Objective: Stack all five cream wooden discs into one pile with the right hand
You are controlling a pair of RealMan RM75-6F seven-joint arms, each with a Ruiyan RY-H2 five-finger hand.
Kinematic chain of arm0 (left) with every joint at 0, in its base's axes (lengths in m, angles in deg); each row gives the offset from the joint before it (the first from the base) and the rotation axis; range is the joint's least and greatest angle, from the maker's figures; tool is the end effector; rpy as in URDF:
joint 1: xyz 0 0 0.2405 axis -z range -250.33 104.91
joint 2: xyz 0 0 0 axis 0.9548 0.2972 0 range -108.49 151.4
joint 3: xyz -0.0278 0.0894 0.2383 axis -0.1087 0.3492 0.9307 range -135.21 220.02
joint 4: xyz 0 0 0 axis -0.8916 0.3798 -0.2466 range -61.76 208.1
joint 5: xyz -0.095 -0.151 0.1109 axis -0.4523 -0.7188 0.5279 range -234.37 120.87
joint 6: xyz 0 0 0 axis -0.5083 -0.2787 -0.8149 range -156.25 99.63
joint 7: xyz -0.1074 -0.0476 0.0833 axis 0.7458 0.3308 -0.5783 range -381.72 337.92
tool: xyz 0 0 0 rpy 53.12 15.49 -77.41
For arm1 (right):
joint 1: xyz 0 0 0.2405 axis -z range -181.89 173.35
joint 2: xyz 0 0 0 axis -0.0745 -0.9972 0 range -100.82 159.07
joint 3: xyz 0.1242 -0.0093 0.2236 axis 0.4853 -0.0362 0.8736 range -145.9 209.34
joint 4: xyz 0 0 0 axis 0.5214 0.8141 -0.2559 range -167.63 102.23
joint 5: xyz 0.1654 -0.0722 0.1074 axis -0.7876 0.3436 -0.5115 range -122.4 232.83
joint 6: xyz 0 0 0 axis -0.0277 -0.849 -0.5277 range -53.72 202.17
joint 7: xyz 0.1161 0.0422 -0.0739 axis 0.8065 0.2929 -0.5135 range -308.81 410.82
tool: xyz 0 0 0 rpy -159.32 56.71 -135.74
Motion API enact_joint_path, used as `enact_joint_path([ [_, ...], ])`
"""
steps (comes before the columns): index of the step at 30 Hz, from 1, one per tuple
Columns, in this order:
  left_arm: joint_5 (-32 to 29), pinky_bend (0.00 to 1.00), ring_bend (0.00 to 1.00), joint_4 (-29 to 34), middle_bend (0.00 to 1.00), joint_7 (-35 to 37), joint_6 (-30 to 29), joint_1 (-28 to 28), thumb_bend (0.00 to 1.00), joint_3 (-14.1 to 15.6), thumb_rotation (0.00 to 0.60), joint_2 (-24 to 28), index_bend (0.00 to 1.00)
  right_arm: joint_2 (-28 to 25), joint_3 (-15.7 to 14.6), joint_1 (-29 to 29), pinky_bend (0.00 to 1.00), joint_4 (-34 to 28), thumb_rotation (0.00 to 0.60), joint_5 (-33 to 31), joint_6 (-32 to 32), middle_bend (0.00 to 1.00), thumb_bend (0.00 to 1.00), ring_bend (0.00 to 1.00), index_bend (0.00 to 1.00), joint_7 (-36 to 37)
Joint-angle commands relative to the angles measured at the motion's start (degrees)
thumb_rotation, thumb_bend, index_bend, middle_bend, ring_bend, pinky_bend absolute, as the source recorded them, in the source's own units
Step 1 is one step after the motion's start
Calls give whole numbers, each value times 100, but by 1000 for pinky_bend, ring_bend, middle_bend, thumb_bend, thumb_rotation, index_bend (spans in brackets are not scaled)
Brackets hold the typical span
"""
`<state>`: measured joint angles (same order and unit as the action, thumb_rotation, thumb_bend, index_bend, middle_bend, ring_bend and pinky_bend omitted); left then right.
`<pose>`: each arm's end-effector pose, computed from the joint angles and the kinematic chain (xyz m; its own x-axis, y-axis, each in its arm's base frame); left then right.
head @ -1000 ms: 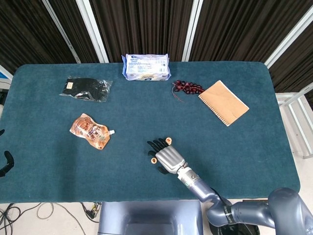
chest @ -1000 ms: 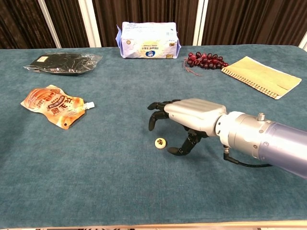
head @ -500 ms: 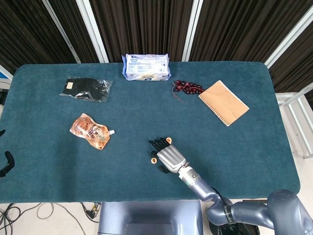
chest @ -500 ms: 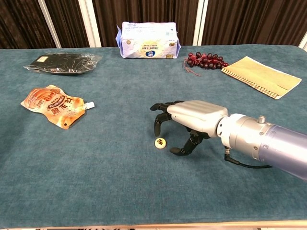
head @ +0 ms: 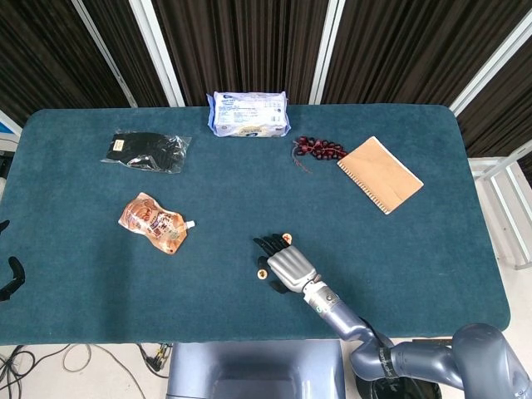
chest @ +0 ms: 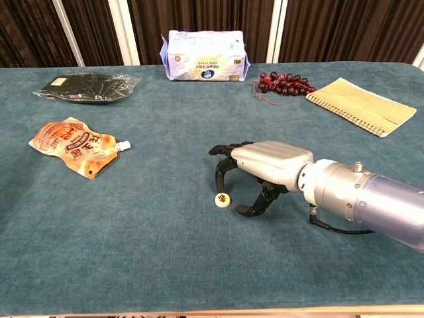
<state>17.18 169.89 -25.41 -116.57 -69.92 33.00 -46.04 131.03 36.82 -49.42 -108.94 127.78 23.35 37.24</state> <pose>-0.3147 0.1876 0.1665 0.3117 -0.1326 0.9409 0.9354 0.2170 -0.2792 -0.1155 -0.3024 -0.1016 0.4575 -0.3758 0.8059 -0.8088 -0.5525 0.2014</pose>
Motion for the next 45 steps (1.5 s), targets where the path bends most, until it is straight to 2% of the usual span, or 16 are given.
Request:
enact_joint_path([
  [1,4,0,0,-2,0,-2,0,1,624,1,600,-1,153,21,13,-1,0,26,600,10,19,0,407,0,429,-3],
  [18,3,0,0,1,0,1,2,2,624,-1,600,-1,153,64,86,5,0,17,600,-3,100,0,406,0,431,-57],
  [45,0,0,0,4,0,7,1,3,624,-7,600,-3,153,66,122,30,0,-15,600,-55,195,0,407,0,503,-99],
])
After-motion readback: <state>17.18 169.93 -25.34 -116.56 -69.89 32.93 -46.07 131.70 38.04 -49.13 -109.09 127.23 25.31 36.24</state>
